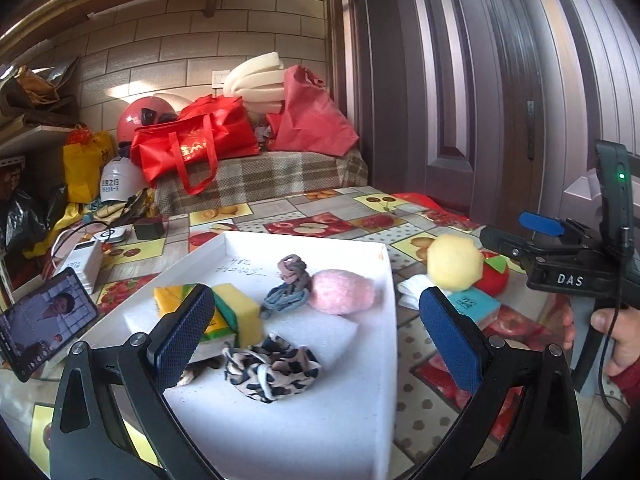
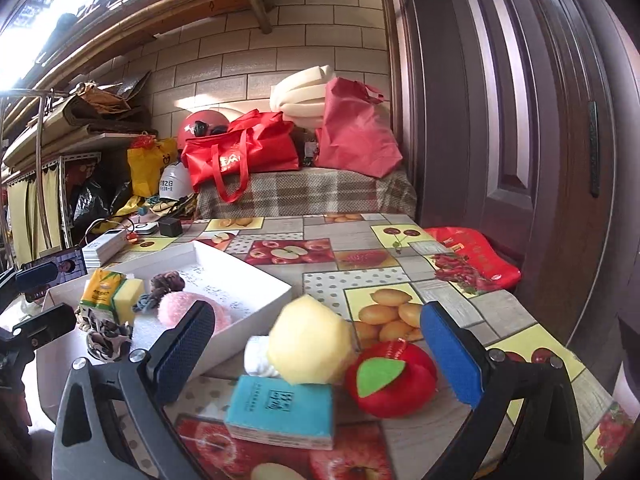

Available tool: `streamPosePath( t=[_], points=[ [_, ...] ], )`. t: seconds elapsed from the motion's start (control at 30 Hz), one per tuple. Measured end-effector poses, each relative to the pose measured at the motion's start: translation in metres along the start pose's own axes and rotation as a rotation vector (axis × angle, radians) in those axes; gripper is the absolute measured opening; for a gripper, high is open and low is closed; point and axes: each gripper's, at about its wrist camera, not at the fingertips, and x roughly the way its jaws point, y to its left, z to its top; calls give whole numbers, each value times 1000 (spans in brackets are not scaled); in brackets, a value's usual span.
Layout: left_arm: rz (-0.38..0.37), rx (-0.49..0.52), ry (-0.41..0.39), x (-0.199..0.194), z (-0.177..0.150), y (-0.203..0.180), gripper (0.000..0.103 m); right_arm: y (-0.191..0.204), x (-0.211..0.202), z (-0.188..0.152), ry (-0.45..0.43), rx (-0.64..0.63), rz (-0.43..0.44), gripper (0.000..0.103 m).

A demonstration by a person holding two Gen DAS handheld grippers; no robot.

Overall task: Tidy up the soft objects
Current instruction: 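Lift both grippers out of the box back toward the pile, then grasp the blue tissue pack with the left gripper while the right grasps the red apple plush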

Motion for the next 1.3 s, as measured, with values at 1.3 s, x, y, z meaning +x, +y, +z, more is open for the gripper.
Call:
streamPosePath(
  t=[1.3],
  points=[
    [-261,245,446,120,0,-142,83,-91,60,-25,451,209,167,65]
  ],
)
